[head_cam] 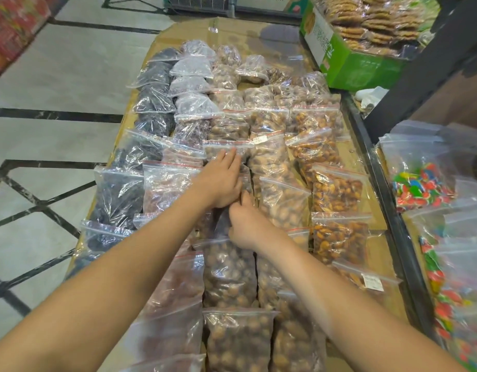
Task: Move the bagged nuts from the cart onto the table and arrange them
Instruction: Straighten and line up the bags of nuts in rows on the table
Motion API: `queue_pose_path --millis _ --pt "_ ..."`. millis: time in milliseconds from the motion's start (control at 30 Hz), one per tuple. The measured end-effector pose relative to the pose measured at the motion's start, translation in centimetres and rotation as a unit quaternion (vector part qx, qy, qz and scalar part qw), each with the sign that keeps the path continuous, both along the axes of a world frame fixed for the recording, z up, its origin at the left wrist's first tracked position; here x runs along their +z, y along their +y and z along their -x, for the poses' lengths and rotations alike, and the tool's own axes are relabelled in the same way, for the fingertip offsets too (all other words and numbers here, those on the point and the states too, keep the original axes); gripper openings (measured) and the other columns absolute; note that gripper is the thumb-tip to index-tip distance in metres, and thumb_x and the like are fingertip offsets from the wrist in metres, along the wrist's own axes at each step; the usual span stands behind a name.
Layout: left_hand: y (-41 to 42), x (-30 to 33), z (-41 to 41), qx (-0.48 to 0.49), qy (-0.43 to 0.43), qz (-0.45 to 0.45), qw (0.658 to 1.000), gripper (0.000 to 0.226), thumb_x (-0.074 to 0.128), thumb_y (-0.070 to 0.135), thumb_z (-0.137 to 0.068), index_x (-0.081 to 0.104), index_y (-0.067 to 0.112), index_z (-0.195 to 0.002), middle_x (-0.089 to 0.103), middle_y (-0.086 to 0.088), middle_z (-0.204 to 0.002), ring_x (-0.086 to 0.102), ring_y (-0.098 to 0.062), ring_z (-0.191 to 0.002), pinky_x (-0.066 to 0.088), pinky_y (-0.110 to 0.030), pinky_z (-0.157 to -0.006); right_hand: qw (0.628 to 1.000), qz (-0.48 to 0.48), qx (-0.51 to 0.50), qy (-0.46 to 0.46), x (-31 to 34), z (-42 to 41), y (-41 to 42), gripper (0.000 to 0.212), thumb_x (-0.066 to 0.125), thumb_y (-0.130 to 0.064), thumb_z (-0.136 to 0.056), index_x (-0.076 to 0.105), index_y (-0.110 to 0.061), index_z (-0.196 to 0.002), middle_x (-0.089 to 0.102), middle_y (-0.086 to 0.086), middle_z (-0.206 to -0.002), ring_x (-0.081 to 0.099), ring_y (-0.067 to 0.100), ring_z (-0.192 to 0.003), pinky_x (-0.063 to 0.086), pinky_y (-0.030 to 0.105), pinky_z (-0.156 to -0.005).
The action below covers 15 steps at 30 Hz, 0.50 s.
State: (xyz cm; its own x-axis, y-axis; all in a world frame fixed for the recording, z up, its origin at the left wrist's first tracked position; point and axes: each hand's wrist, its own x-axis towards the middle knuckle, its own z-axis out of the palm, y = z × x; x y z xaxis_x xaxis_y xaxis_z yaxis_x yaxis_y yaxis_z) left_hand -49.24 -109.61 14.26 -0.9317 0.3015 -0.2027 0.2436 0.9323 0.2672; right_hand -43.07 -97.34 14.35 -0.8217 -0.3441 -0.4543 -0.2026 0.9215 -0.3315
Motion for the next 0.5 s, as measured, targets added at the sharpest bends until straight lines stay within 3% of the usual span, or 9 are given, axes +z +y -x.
queue_pose_path --millis 67,267,500 --pt "0.6 -1.3 1.2 0.016 -0.029 0.012 0.999 0.074 0.024 0.051 -0.106 0.000 0.007 -0.161 -0.008 -0.013 -0.170 -0.004 -0.031 -0.157 0.003 -0.046 -0.127 1.000 -0.024 0.008 -0.006 -0.3 -0.1 -0.1 0.068 0.057 -0.009 -0.097 0.024 0.008 -0.154 -0.008 0.032 -0.166 0.038 0.044 -0.146 0.044 0.044 -0.112" --pt "0.0 -2.4 1.8 -0.001 -0.052 0.054 0.997 0.086 0.021 0.065 -0.101 -0.003 0.009 -0.161 -0.009 -0.013 -0.169 -0.003 -0.035 -0.156 0.004 -0.047 -0.126 1.000 0.007 0.005 0.013 -0.7 -0.5 1.0 0.082 0.066 -0.018 -0.095 0.019 0.004 -0.158 0.006 0.024 -0.167 0.040 0.042 -0.143 0.043 0.041 -0.106" --pt "2.1 -0.9 1.8 0.038 -0.116 0.054 0.991 0.102 0.007 0.080 -0.091 -0.016 0.007 -0.158 -0.027 -0.015 -0.164 -0.021 -0.038 -0.152 -0.010 -0.050 -0.124 0.998 0.045 -0.027 0.021 -1.1 -0.6 1.1 0.061 0.071 -0.019 -0.089 0.048 0.000 -0.143 0.026 0.025 -0.158 0.049 0.040 -0.136 0.048 0.044 -0.107"
